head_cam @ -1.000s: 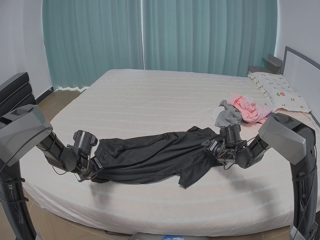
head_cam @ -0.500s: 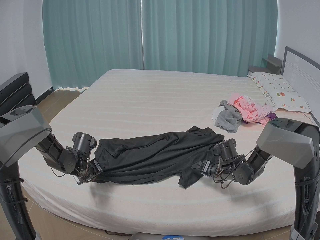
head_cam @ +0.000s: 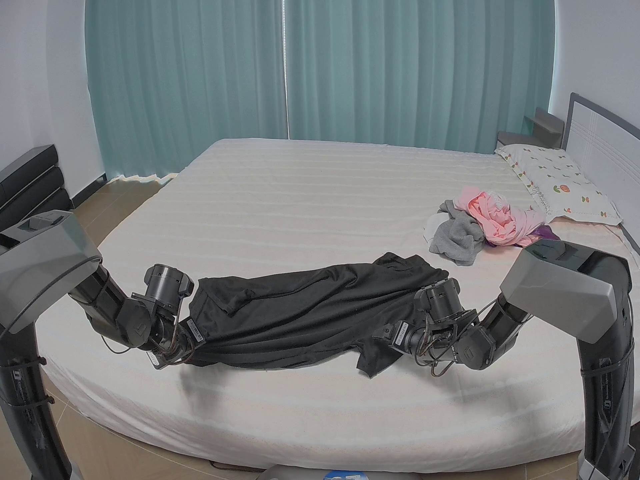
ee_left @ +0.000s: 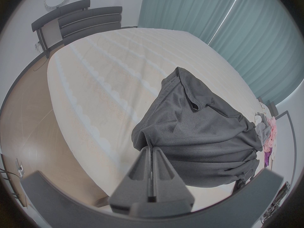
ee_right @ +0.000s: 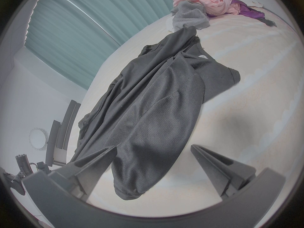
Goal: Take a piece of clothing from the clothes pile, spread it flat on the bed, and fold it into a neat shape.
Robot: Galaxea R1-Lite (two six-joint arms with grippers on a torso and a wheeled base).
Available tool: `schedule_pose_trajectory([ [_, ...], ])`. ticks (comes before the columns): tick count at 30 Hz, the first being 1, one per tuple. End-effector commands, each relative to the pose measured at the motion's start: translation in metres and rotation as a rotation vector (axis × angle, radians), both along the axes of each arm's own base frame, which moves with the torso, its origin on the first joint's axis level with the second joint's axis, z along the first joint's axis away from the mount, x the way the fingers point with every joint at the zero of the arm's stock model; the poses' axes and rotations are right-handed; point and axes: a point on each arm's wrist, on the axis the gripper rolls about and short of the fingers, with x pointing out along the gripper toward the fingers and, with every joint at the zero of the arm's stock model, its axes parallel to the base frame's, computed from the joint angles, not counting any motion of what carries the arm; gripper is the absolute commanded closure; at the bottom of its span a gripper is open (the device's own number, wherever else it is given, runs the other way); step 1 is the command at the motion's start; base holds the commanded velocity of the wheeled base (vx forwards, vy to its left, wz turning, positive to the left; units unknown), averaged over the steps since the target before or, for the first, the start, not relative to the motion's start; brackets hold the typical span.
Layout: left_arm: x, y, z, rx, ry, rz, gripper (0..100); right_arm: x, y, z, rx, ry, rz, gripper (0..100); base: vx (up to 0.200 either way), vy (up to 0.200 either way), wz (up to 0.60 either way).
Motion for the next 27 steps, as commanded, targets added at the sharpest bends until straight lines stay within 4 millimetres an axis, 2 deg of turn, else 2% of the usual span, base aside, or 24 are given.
schedule_pose_trajectory([
  [1,0.0,0.0,0.0,0.001,-0.001,0.002,100,0.002,0.001,-0.003,0.001,0.003,0.0,100,0.0,0.0,0.0],
  [10,0.0,0.0,0.001,0.001,-0.001,0.002,100,-0.001,-0.001,-0.002,-0.03,0.037,-0.007,100,0.0,0.0,0.0],
  [16,-0.006,-0.001,0.0,0.003,0.013,-0.003,100,-0.012,-0.006,0.016,-0.026,0.028,-0.004,100,0.0,0.0,0.0],
  [17,-0.008,-0.001,0.001,0.004,0.016,-0.006,100,-0.021,-0.013,0.03,-0.019,0.02,-0.005,100,0.0,0.0,0.0],
  [20,-0.011,0.0,0.005,0.004,0.008,-0.007,100,-0.028,-0.021,0.041,-0.021,0.012,-0.01,100,0.0,0.0,0.0],
  [22,-0.016,0.0,0.009,0.005,0.004,-0.009,100,-0.043,-0.037,0.056,-0.031,0.006,-0.008,100,0.0,0.0,0.0],
  [23,-0.016,0.0,0.009,0.005,0.004,-0.009,100,-0.043,-0.037,0.056,-0.031,0.006,-0.008,100,0.0,0.0,0.0],
  [24,-0.018,0.001,0.011,0.008,0.002,-0.009,100,-0.056,-0.049,0.062,-0.036,0.015,0.006,100,0.0,0.0,0.0],
  [27,-0.024,0.002,0.017,0.007,-0.006,-0.01,100,-0.075,-0.065,0.07,-0.035,0.03,0.024,100,0.0,0.0,0.0],
])
